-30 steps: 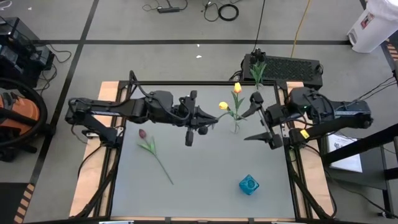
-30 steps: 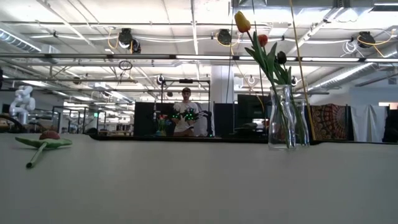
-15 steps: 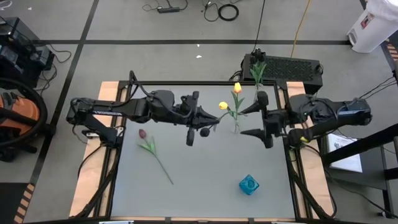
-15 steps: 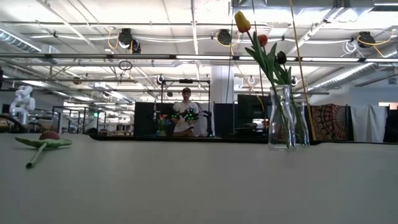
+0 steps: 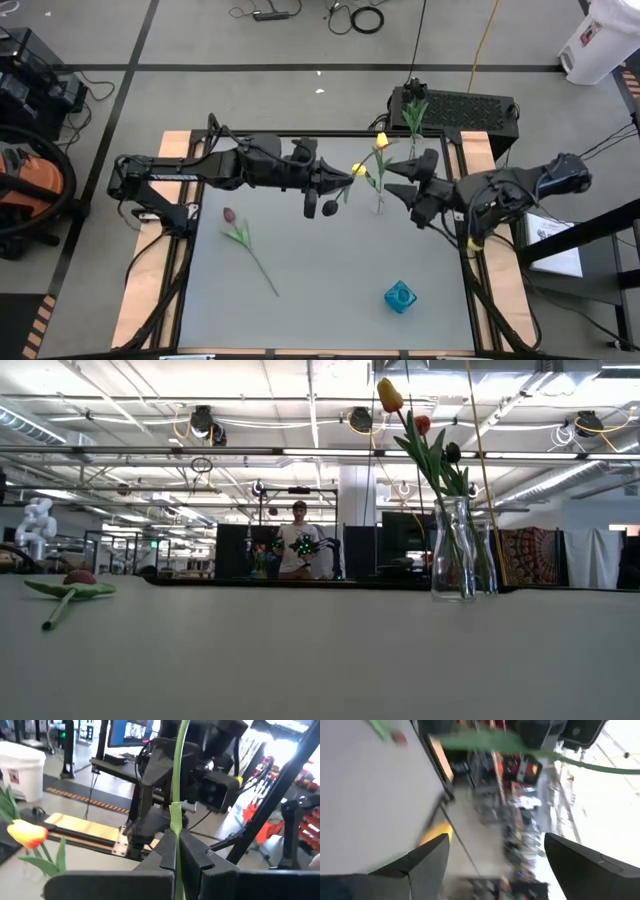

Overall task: Sort flowers into vase by color
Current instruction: Put the black tulip into the top transparent vase

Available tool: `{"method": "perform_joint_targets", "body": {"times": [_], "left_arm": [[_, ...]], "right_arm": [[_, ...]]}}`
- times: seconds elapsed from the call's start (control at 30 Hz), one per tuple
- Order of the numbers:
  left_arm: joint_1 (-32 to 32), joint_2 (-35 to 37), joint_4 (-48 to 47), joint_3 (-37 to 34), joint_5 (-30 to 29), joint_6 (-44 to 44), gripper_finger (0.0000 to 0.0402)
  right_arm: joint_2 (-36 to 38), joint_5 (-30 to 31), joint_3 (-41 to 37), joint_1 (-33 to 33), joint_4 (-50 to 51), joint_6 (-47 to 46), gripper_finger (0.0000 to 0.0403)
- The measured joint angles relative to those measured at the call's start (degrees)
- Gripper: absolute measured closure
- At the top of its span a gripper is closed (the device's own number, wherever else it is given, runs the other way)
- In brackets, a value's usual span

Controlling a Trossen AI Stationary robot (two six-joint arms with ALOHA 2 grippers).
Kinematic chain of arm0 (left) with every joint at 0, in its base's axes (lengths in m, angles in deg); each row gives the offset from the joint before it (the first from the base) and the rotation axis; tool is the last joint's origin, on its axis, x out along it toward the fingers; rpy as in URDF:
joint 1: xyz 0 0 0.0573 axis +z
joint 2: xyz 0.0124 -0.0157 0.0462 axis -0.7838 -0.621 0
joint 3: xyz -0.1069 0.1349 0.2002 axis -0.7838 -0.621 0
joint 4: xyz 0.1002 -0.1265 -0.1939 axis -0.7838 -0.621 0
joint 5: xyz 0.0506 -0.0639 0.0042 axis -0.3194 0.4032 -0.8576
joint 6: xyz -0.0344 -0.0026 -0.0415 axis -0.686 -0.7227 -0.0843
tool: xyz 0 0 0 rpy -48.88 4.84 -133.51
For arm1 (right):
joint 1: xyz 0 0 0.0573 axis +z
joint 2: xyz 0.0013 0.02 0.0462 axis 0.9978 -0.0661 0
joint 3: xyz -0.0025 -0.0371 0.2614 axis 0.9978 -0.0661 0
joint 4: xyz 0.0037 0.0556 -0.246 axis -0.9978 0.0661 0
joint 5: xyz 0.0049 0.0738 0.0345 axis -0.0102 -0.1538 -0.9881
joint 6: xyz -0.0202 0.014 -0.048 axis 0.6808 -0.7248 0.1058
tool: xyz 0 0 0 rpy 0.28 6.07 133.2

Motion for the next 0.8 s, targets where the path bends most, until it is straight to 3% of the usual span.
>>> {"method": "perform_joint_targets", "body": {"times": [0.37, 0.8], "left_arm": [[0.1, 0.0, -1.4, 0.0, 0.0, -8.3, 0.0394], [0.1, -0.8, -9.1, 0.0, -0.2, -18.8, 0.0394]], "right_arm": [[-6.4, 23.8, 0.0, 5.9, -6.5, 19.5, 0.0085], [-9.7, 24.9, 0.0, 8.8, -14.7, 23.4, 0.0085]]}}
